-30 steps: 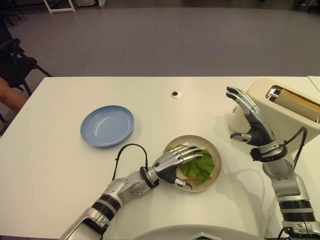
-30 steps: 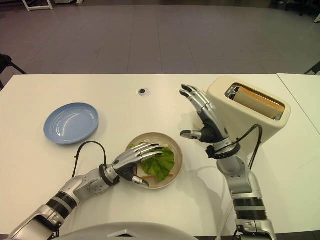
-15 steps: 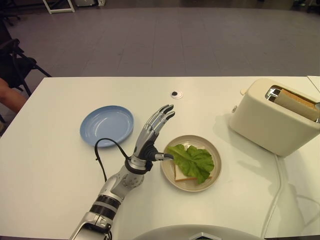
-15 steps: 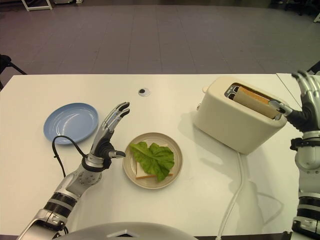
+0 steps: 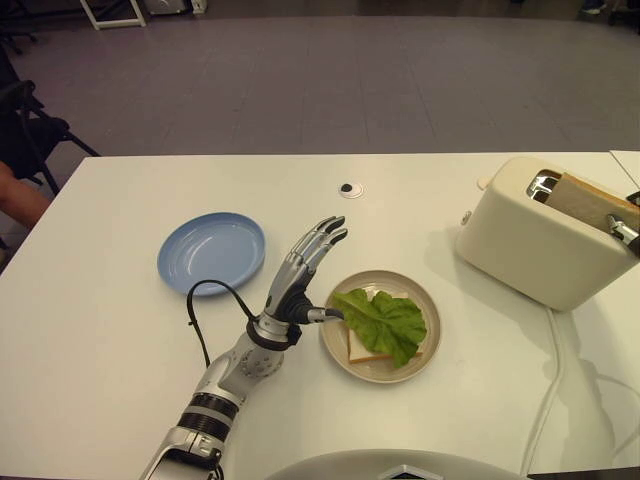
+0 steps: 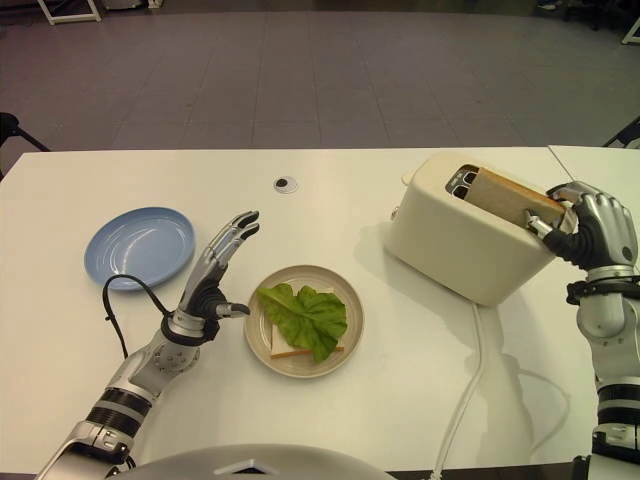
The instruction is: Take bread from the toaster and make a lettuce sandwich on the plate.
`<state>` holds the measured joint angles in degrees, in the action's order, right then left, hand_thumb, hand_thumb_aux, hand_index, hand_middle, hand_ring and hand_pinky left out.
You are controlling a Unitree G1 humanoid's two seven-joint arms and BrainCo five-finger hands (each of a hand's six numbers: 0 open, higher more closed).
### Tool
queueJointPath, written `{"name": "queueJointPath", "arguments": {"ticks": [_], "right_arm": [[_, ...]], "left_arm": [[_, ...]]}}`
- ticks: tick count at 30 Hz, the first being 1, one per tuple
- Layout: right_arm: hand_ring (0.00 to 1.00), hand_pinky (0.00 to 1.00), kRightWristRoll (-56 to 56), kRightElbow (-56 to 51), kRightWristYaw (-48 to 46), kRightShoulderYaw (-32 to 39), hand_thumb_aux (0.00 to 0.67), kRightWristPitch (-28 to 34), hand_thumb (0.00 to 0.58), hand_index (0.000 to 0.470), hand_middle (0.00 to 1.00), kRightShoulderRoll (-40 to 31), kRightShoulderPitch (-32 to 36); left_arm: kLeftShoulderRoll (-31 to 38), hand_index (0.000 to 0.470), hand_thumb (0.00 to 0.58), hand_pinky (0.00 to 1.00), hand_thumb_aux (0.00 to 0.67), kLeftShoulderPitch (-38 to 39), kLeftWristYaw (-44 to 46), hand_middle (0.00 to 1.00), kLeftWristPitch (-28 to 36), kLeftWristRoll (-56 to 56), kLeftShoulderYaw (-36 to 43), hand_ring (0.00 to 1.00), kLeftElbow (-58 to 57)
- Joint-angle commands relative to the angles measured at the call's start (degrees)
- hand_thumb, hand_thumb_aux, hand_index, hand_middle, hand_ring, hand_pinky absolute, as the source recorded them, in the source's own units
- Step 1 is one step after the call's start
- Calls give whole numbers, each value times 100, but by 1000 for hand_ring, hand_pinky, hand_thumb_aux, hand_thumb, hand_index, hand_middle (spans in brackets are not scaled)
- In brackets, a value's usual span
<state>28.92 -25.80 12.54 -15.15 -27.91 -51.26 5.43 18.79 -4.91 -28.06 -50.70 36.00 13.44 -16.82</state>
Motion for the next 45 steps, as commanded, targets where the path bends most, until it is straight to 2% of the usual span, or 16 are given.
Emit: {"name": "queueJointPath", "arguments": {"ticks": [1,2,6,11,14,16,18,22,25,28,33,39,41,45], "right_arm": [[722,722,-177,358,-200,23,670,94,580,470,722,51,-252],[788,788,-195,438,-190,-2,670,106,580,470,788,48,-279],[945,945,-184,874,89,-245,670,189,580,470,945,100,-334],[980,980,-3,1558,893,-674,670,164,580,470,980,314,-152],[980,980,-257,2252,1188,-847,670,-443,580,470,980,472,-61],[976,976,-783,2814,826,-627,670,-737,580,470,976,614,-59],[976,976,-1386,3194,182,-183,670,-748,580,470,976,697,-84],[973,973,-2605,3615,-1897,1572,670,-536,580,470,973,752,-355],[973,973,-3120,3278,-2995,2349,670,-519,580,470,973,938,-296],[976,976,-3534,2393,-3925,2831,670,-222,580,470,976,1403,208],[976,976,-3174,1275,-4284,3000,670,107,580,470,976,2014,912],[980,980,-2399,557,-4356,3304,670,106,580,470,980,2328,1060],[980,980,-2568,637,-4477,3206,670,169,580,470,980,2390,1047],[980,980,-3487,1085,-4880,2792,670,673,580,470,980,2524,1077]], "left_arm": [[-13,0,0,0,0,78,84,0,25,10,-24,0,-149],[-22,0,0,0,0,72,89,0,21,11,-25,0,-172],[-39,0,0,0,0,61,72,0,8,33,-37,0,-282],[-63,0,0,0,0,21,-26,0,19,72,-80,0,-433],[-65,0,0,0,0,-21,-96,0,16,80,-124,0,-529],[-76,0,0,0,0,-40,-148,0,13,63,-155,0,-595],[-97,0,0,0,0,-78,-189,0,1,66,-146,0,-653],[-146,0,0,0,0,-216,-248,0,-61,78,-116,0,-797],[-168,0,0,0,0,-309,-281,0,-97,66,-114,0,-915],[-164,0,0,0,0,-401,-354,0,-137,71,-156,0,-1038],[-148,0,0,0,0,-439,-477,0,-320,-154,-381,0,-995],[-127,0,0,0,0,-405,-315,0,-521,-303,-517,0,-816],[-129,0,0,0,0,-455,-248,0,-569,-313,-514,0,-872],[-154,0,0,0,0,-540,-244,0,-605,-311,-560,0,-1087]]}}
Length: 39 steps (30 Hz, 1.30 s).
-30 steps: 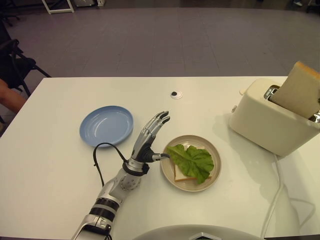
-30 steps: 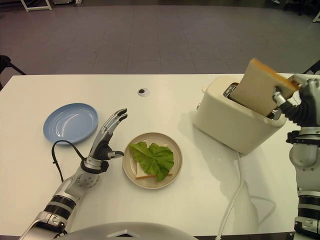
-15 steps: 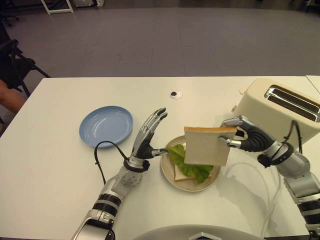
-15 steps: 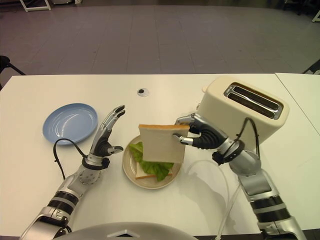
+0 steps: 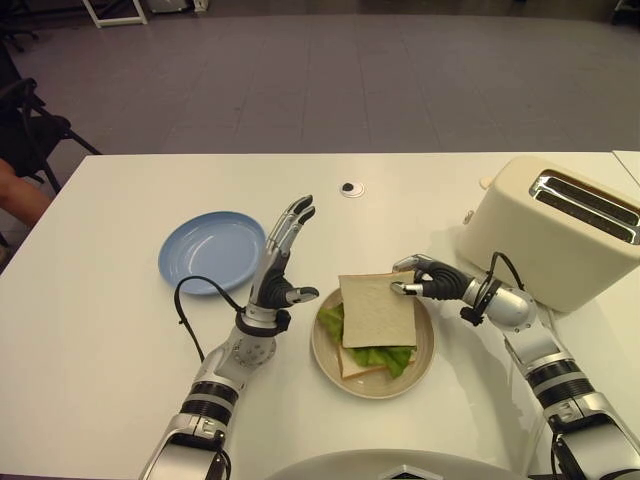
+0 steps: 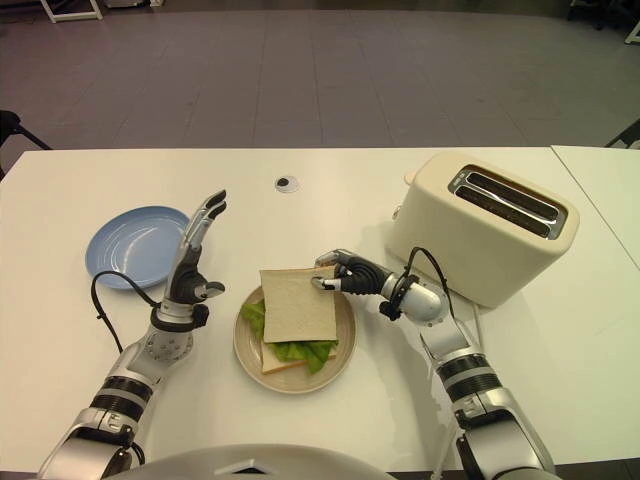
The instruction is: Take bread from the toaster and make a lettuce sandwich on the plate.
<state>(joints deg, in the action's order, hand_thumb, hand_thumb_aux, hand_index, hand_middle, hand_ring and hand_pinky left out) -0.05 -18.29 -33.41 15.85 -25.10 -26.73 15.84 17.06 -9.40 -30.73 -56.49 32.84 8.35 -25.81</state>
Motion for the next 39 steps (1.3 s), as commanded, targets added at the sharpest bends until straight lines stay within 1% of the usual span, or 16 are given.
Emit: {"name": "queueJointPath", "arguments": {"ticks": [1,6,8,12,17,22,25,28,29,30,32,33,34,35,36,39], "right_arm": [[984,984,-762,458,-377,-365,670,547,580,470,984,94,13],[984,984,-1355,946,-862,-477,670,1274,580,470,984,177,-135],[980,980,-1289,1031,-1071,-350,670,1381,580,470,980,154,-252],[984,984,-703,853,-1143,-97,670,1172,580,470,984,107,-368],[980,980,330,238,-420,8,670,680,580,470,980,240,-208],[976,976,571,315,-162,109,670,579,580,470,976,406,-362],[980,980,599,367,-162,167,670,583,580,470,980,449,-448],[980,980,586,456,-191,211,670,615,580,470,980,477,-477],[976,976,587,467,-201,220,670,619,580,470,976,479,-480],[980,980,588,491,-206,225,670,624,580,470,980,472,-495],[976,976,588,584,-169,201,670,625,580,470,976,463,-539],[961,961,577,653,-118,166,670,598,580,470,961,475,-554],[776,776,520,756,-99,118,670,592,580,470,776,478,-576],[0,0,473,896,-76,62,413,549,494,289,0,452,-610],[0,0,463,1107,16,-46,0,464,0,0,0,407,-641],[0,0,616,1892,754,-708,0,277,0,0,0,418,-543]], "left_arm": [[14,0,0,0,0,-106,23,0,-42,9,-53,0,-225],[65,0,0,0,0,-132,89,0,-148,-3,-72,0,-218],[112,0,0,0,0,-97,156,0,-186,36,-75,0,-93],[202,0,0,0,0,42,272,0,-205,147,-116,0,310],[297,0,0,0,0,314,562,0,-214,551,31,0,1001],[877,0,0,0,0,1035,1466,0,-316,1348,548,0,1938],[1283,0,0,0,0,1333,2312,0,-200,1508,1055,0,1915],[1533,0,0,0,0,1490,3034,0,96,1356,1411,0,1554],[1570,13,31,0,18,1513,3174,0,179,1219,1450,0,1502],[1594,2,5,0,3,1504,3271,0,251,1096,1472,0,1447],[1623,0,0,0,0,1401,3375,0,377,1029,1524,0,1226],[1615,0,0,0,0,1338,3387,0,430,1029,1547,0,1114],[1589,0,0,0,0,1285,3396,0,473,1001,1565,0,1029],[1566,0,0,0,0,1247,3428,0,488,932,1591,0,969],[1554,0,0,0,0,1230,3496,0,492,837,1635,0,933],[1587,0,0,0,0,1253,3682,0,540,576,1752,0,922]]}}
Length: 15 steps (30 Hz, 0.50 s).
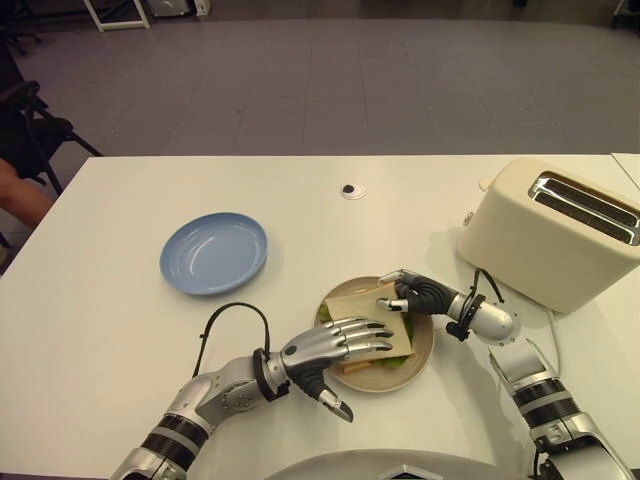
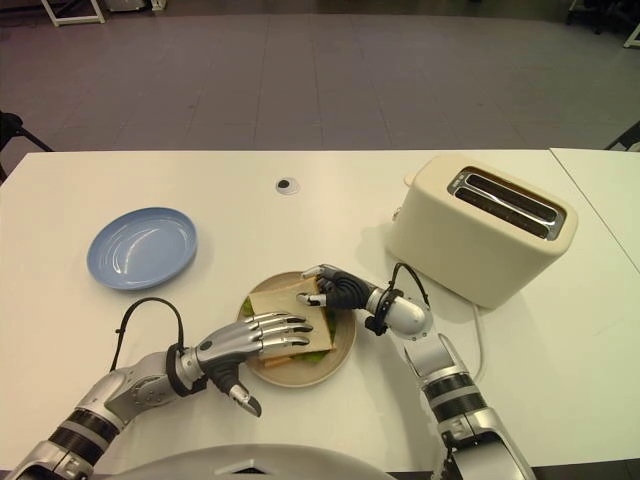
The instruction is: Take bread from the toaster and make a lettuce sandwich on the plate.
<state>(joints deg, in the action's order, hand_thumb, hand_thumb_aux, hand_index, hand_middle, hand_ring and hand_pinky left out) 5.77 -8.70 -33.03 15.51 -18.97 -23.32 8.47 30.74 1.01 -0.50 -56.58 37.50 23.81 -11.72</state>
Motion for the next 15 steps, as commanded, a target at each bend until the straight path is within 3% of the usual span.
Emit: {"name": "queueJointPath", "arguments": {"ticks": [1,3,6,10,11,12,13,14,15], "right_arm": [[0,0,140,1203,1072,-956,0,-312,0,0,0,141,236],[0,0,530,1602,1631,-1320,0,-344,0,0,0,172,188],[0,0,1027,2002,2116,-1627,0,-428,0,0,0,78,-160],[0,0,1123,2151,1730,-1132,0,-682,0,0,0,-141,-892],[0,0,1026,2221,1612,-1035,0,-739,0,0,0,-183,-1042],[31,31,846,2340,1481,-980,129,-764,201,90,31,-235,-1178],[882,882,425,2527,1289,-947,539,-736,558,378,882,-279,-1338],[1000,1000,-80,2717,1062,-866,670,-690,580,470,1000,-318,-1509],[1000,1000,-499,2906,844,-705,670,-747,580,470,1000,-373,-1700]], "left_arm": [[238,9,23,0,13,214,708,0,585,64,231,0,-486],[266,28,66,0,39,188,765,0,633,34,247,0,-502],[256,31,75,0,45,56,710,0,675,84,212,0,-520],[-36,26,62,0,37,-146,407,0,507,-115,93,0,-348],[-120,35,83,0,50,-132,388,0,386,-441,56,0,-200],[-182,109,237,0,155,-73,472,0,325,-1088,71,0,48],[-163,264,468,0,376,7,679,0,428,-2133,191,0,485],[-89,470,580,373,670,79,921,373,553,-3196,337,373,917],[73,470,580,1000,670,167,1231,1000,701,-4250,513,1000,1368]]}}
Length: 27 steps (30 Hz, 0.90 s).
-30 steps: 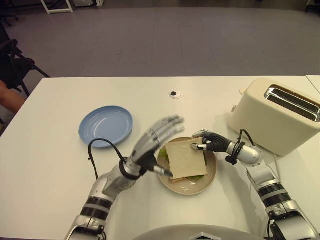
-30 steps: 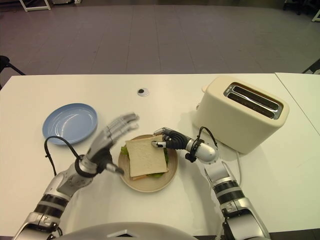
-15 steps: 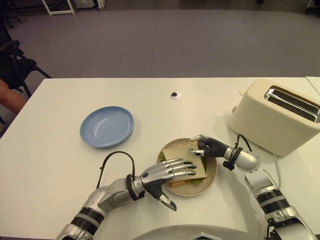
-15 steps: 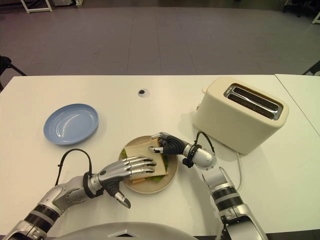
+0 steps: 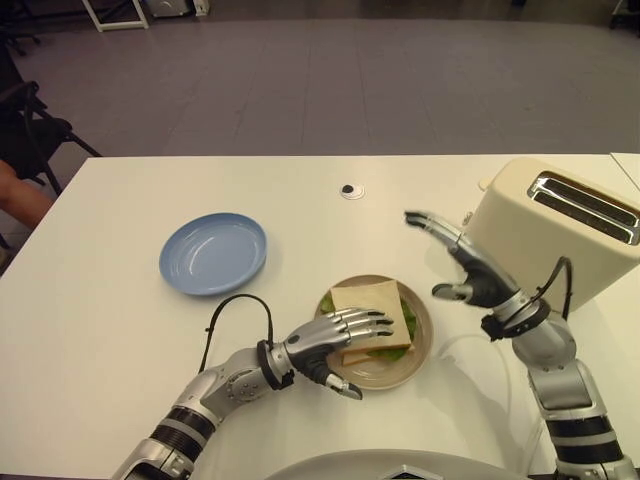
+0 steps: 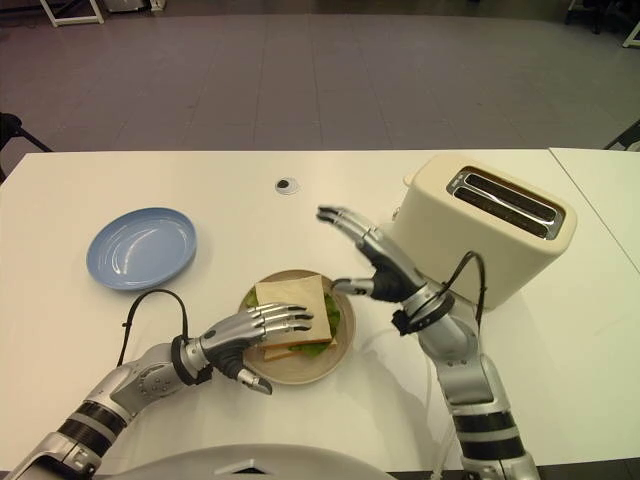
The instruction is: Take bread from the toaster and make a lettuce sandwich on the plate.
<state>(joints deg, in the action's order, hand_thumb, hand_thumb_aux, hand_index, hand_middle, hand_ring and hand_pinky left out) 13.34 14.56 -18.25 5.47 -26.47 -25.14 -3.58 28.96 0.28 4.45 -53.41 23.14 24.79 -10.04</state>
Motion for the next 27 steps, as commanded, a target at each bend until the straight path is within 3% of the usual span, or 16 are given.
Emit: {"name": "queueJointPath", "arguments": {"ticks": [1,5,8,10,14,20,24,27], "right_arm": [[1000,1000,-1632,779,-833,488,670,-107,580,470,1000,-258,-697],[1000,1000,-2588,1474,-1933,1522,670,-651,580,470,1000,-981,-1598],[1000,1000,-1972,986,-2914,2431,670,-1190,580,470,1000,-1692,-2029],[1000,1000,-1393,506,-3119,2749,670,-1341,580,470,1000,-1820,-2007],[1000,1000,-834,115,-3110,3154,670,-1298,580,470,1000,-1803,-1801],[1000,1000,619,-696,-1832,2721,670,-693,580,470,1000,-1065,-1162],[1000,1000,1403,-1660,-121,2058,670,66,580,470,1000,-46,-125],[1000,1000,2060,-2606,1166,1881,670,413,580,470,1000,408,597]], "left_arm": [[438,470,580,1000,670,328,1001,1000,464,-3571,563,1000,1570],[1225,470,580,1000,670,969,1847,1000,692,-4944,914,1000,2628],[1924,470,580,1000,670,1530,2860,1000,1126,-5227,1240,1000,2887],[2207,470,580,1000,670,1846,3460,1000,1613,-4948,1513,1000,2789],[1693,470,580,1000,670,1971,3526,1000,2462,-3777,1865,1000,2269],[248,470,580,1000,670,1190,2030,1000,3444,-1645,1540,1000,746],[-270,470,580,1000,670,-35,390,1000,3548,-261,1166,1000,-993],[-497,470,580,1000,670,-644,-488,1000,3513,-1,864,1000,-1797]]}}
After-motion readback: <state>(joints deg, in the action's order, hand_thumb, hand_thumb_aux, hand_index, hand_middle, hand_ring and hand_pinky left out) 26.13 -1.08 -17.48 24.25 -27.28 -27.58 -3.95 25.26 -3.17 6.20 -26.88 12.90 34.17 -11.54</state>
